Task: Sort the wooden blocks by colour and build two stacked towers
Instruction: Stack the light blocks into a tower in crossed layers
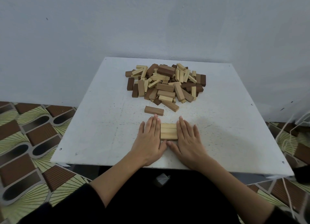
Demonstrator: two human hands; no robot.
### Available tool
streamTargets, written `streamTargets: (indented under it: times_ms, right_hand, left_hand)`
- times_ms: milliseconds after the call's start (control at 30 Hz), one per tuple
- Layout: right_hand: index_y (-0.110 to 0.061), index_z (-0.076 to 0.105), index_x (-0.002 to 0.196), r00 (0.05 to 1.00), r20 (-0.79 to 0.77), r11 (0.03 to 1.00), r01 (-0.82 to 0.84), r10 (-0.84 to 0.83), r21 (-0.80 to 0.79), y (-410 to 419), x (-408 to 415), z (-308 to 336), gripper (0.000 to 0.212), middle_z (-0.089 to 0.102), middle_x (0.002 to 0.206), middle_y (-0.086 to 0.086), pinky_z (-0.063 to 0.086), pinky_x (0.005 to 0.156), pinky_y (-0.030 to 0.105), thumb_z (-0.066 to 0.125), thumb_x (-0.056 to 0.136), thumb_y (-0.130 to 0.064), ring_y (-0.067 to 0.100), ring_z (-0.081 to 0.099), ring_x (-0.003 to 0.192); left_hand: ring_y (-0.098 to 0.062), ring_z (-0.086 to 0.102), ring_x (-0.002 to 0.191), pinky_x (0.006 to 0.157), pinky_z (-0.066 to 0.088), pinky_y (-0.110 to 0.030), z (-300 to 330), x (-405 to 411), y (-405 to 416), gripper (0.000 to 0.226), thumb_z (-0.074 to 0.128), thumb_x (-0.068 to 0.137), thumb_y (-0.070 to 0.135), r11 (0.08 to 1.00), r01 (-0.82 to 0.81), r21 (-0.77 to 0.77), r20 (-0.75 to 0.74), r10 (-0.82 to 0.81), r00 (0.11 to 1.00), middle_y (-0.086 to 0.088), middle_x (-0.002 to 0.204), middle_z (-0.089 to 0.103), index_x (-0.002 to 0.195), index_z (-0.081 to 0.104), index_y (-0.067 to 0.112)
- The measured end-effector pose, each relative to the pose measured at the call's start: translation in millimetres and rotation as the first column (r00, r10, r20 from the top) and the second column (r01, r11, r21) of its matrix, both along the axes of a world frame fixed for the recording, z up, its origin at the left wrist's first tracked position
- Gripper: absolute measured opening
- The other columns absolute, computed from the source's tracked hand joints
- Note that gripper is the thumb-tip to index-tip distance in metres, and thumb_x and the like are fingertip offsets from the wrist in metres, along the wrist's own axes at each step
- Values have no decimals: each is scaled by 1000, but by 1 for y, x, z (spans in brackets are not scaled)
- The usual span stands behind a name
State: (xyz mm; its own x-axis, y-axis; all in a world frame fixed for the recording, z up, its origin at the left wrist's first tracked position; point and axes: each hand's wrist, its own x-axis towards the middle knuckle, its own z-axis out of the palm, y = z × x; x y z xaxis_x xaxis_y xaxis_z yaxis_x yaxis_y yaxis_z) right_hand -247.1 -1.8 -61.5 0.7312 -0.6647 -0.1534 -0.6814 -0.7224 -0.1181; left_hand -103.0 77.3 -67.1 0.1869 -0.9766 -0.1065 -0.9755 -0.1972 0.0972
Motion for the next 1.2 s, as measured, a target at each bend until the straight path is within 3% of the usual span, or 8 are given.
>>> streamTargets:
  times_ms: [167,300,400,467,567,733,867,1200]
  right_hand:
    - [-6,-26,137,1000,7,1000,7,-7,12,1,1,1,106,-24,155,9,-17,112,42,-42,55,-71,21,-21,143]
    - [-5,-18,145,1000,8,1000,-7,7,1,-1,0,-1,111,-20,156,9,-16,112,41,-37,59,-73,21,-19,143]
    - [-7,-6,149,992,124,994,2,-15,105,-5,-1,9,100,-10,158,5,-10,115,37,9,79,-77,19,-10,144]
    - [-7,4,149,971,237,981,-31,-16,191,-9,-1,21,98,2,157,3,2,118,36,48,84,-64,19,1,142]
    - [-10,9,148,944,327,948,-73,-34,308,-17,2,35,101,21,151,3,22,112,32,70,77,-48,19,18,134]
    - [-15,8,148,956,293,919,-126,11,374,-26,8,40,100,34,142,2,33,98,27,75,76,-32,13,32,116]
    - [-19,9,148,957,288,919,-129,18,372,-26,12,38,97,36,138,1,35,93,25,75,76,-28,8,33,107]
    - [-17,12,147,950,308,928,-156,48,337,-27,14,34,92,39,133,3,38,100,33,72,79,-21,18,36,118]
  left_hand:
    - [-24,-17,145,119,-5,-43,0,1,0,92,-19,72,55,1000,-2,11,-2,2,1000,-15,157,-19,147,-14,1]
    - [-22,-16,145,119,-6,-40,0,2,1,91,-13,75,57,1000,3,-19,-50,-4,999,-12,158,-16,148,-12,3]
    - [-14,-8,145,118,-2,-32,8,7,3,83,28,91,56,995,-11,-97,-281,-17,960,-5,160,-6,151,-3,7]
    - [-6,6,137,114,13,-30,18,11,2,89,58,88,46,986,-43,-163,-467,-38,883,-1,157,11,150,7,9]
    - [-4,21,126,106,30,-29,28,15,-5,97,76,75,42,987,-68,-146,-611,-36,791,2,143,30,147,17,15]
    - [-10,48,103,80,44,-20,20,22,-24,97,85,64,38,990,-99,-98,-662,10,750,3,127,39,141,28,23]
    - [-9,46,99,79,44,-21,21,22,-26,93,83,67,32,991,-73,-116,-656,-21,755,3,122,42,141,28,22]
    - [-9,50,96,74,42,-18,19,21,-29,88,80,69,25,989,-58,-138,-645,-45,763,-1,115,47,140,28,21]
